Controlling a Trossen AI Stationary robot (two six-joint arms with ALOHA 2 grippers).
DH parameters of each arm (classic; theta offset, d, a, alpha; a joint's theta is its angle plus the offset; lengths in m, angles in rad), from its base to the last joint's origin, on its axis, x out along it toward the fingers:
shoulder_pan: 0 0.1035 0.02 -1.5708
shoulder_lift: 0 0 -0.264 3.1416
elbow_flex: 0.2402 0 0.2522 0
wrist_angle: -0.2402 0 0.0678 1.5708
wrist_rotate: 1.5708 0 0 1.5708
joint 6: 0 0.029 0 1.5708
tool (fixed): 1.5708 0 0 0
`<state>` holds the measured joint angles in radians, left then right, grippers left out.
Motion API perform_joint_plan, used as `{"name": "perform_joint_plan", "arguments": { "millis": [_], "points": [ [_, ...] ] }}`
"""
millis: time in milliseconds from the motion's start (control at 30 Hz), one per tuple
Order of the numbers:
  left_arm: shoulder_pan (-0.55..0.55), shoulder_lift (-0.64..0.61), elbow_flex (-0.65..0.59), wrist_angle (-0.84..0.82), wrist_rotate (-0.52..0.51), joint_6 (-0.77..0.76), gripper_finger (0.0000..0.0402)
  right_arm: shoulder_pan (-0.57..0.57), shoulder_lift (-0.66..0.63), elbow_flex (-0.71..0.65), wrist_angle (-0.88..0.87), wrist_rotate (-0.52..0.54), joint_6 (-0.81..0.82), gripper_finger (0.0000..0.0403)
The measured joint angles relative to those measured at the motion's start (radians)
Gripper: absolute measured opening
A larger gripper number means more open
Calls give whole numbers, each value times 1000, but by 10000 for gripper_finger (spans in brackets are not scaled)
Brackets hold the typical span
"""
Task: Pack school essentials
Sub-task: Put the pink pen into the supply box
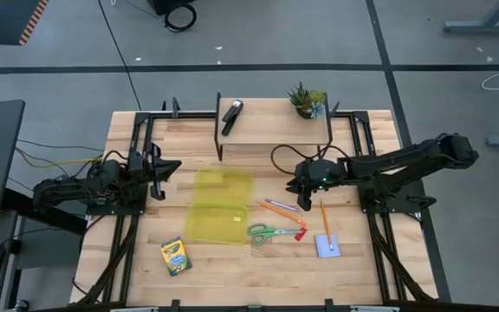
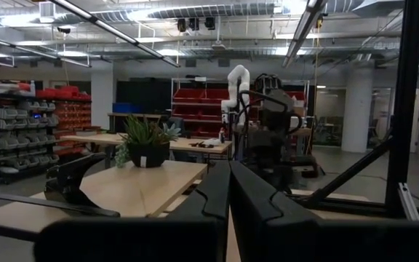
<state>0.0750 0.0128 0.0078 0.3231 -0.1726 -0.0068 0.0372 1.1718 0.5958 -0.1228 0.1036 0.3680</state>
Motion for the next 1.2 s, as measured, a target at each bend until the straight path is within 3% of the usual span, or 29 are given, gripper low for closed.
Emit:
{"name": "perform_joint_plan", "arguments": {
  "millis": [300,800,967,1200],
  "points": [
    [0,0,0,27,0,11,10,12,57,81,-93,-7,18,158],
    [1,0,0,31,-52,52,10,45,205,117,-132,-18,-12,159],
    [1,0,0,32,-52,53,19,68,214,117,-128,47,18,159],
    [0,0,0,15,-52,39,10,92,307,116,-125,56,27,159]
  ]
}}
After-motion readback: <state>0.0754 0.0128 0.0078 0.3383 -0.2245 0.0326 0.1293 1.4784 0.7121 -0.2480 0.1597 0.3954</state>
